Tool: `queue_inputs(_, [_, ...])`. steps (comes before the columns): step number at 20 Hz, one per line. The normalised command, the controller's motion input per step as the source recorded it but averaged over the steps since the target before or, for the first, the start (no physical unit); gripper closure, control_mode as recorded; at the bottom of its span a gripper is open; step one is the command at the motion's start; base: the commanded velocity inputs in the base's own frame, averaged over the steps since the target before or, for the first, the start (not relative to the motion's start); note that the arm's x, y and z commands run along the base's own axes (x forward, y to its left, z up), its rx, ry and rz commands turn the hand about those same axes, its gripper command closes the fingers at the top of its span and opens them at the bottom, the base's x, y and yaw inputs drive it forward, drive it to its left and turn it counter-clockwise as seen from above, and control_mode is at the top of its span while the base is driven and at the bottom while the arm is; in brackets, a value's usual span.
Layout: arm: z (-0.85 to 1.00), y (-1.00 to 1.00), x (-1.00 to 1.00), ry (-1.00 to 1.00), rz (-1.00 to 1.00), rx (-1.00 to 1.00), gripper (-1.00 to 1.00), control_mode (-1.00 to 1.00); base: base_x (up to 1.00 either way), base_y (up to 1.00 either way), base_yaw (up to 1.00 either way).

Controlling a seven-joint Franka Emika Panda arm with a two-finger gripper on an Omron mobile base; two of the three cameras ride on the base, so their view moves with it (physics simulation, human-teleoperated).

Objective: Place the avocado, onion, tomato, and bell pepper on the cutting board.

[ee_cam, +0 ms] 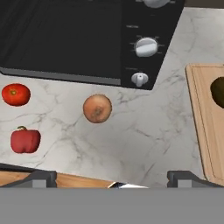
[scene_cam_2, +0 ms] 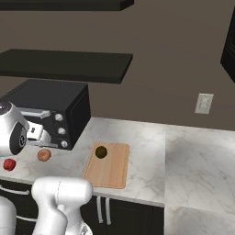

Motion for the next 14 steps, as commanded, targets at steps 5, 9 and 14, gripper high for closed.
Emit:
queue_inputs(5, [-0.23, 0.19, 0.24, 0.01, 0.02, 0.0, -1.0, -1.0, 0.0, 0.0, 0.0])
queue_inputs(9, [-0.23, 0.21, 0.31, 0.01, 0.0, 0.0, -1.0, -1.0, 0.0, 0.0, 0.0])
queue_inputs(14, [-0.22, 0.13, 0.34, 0.02, 0.0, 0.0, -1.0, -1.0, 0.0, 0.0, 0.0])
